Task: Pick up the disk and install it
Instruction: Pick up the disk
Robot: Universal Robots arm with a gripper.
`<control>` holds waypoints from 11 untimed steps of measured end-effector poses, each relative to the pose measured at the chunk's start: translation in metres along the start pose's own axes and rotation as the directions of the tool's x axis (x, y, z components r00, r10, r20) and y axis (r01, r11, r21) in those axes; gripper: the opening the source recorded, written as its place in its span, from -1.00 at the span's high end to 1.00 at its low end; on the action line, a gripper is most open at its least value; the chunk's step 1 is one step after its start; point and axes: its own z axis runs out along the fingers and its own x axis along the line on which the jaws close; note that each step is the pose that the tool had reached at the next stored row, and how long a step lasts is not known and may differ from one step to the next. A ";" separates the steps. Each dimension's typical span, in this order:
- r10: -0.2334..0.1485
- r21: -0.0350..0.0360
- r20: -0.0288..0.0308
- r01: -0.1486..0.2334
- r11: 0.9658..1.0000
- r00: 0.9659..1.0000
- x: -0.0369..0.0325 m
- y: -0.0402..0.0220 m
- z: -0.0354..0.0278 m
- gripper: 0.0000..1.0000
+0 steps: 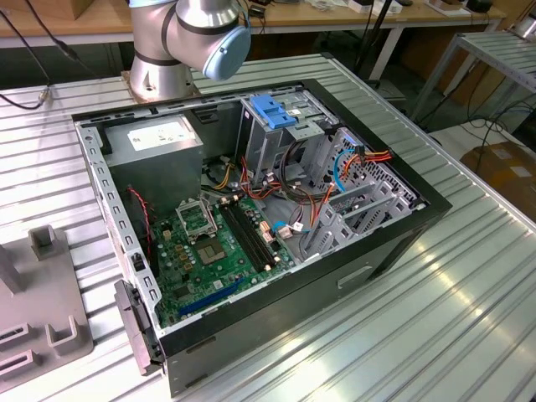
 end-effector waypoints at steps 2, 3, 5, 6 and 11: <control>0.000 0.000 0.000 0.000 1.000 1.000 0.0000 0.0000 -0.0016 0.26; 0.000 0.000 0.000 0.000 1.000 1.000 0.0000 0.0000 -0.0021 0.26; 0.000 0.000 0.000 0.000 1.000 1.000 0.0000 0.0000 -0.0029 0.26; 0.000 0.000 0.000 0.000 1.000 1.000 0.0000 0.0000 -0.0032 0.26; 0.000 0.000 0.000 0.000 1.000 1.000 0.0000 0.0000 -0.0063 0.26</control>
